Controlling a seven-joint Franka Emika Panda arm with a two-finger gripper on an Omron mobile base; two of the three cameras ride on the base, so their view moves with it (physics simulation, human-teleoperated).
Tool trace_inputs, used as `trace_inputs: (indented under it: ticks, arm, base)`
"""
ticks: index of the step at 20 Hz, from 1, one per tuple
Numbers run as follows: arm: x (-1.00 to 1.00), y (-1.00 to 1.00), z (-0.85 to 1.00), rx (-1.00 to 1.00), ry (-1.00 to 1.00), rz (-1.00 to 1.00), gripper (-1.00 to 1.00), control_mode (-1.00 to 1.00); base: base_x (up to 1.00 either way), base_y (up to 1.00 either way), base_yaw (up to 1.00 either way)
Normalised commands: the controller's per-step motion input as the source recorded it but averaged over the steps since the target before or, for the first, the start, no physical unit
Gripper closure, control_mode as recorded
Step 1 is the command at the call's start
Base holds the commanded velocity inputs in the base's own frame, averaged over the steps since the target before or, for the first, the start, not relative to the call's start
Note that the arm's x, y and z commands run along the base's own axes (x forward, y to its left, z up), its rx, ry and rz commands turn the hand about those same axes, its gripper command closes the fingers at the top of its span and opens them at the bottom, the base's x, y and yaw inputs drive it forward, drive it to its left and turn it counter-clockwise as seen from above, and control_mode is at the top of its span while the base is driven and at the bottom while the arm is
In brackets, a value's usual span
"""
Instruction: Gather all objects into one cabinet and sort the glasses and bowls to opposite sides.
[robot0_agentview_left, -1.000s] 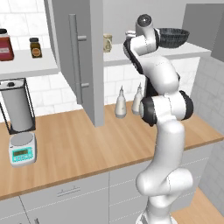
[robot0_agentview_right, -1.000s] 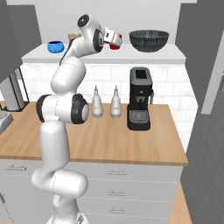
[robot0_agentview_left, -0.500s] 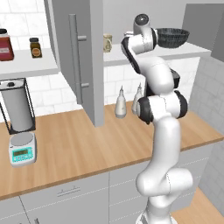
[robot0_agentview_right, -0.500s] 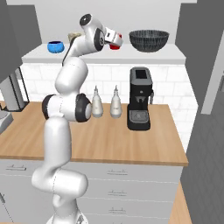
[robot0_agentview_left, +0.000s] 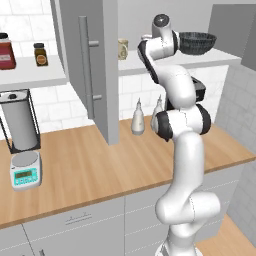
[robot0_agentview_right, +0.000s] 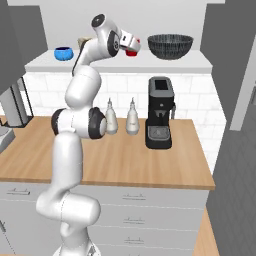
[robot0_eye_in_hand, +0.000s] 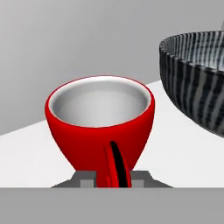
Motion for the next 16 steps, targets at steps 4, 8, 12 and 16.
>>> trace_inputs:
  ticks: [4, 8, 12, 16]
  arm:
    - [0.00, -0.07, -0.02, 0.00, -0.03, 0.00, 1.00, -1.00]
    - [-0.54, -0.28, 0.00, 0.00, -0.09, 0.02, 1.00, -1.00]
    - [-1.00, -0.02, 0.00, 0.00, -0.06, 0.06, 1.00, -1.00]
    - [-1.00, 0.02, -0.01, 0.02, 0.00, 0.06, 1.00, -1.00]
  base:
    - [0.00, 0.00, 0.00]
    - [0.00, 0.00, 0.00]
    - [0.00, 0.00, 0.00]
    - [0.00, 0.00, 0.00]
